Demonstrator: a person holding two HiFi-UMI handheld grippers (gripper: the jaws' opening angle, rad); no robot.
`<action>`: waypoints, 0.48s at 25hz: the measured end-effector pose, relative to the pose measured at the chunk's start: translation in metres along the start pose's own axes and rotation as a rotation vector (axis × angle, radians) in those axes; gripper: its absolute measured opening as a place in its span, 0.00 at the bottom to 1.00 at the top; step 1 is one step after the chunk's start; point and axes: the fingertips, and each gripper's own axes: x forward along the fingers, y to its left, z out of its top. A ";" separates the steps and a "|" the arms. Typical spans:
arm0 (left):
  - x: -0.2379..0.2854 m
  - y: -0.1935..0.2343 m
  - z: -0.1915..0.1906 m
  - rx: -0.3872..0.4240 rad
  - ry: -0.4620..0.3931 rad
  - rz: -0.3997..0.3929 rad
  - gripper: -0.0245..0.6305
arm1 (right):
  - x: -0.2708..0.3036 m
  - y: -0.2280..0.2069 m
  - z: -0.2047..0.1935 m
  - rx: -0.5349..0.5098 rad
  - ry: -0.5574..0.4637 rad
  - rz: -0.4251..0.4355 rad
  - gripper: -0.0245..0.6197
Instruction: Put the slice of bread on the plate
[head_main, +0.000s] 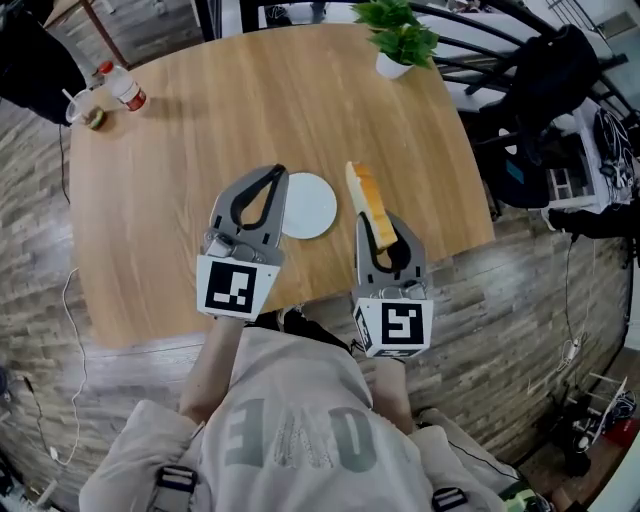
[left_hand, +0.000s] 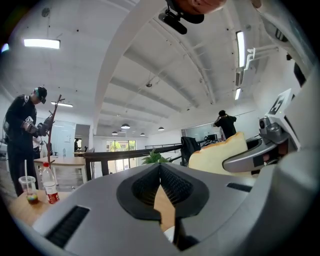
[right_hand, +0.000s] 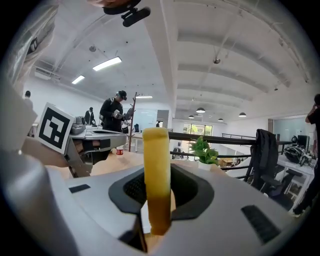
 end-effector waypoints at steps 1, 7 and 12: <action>-0.001 0.005 -0.005 -0.008 0.006 0.010 0.05 | 0.004 0.002 -0.002 -0.008 0.012 0.004 0.19; 0.002 0.019 -0.034 -0.056 0.038 0.039 0.05 | 0.031 0.005 -0.024 -0.016 0.087 0.057 0.19; -0.006 0.027 -0.060 -0.111 0.069 0.059 0.05 | 0.047 0.012 -0.053 -0.166 0.196 0.033 0.19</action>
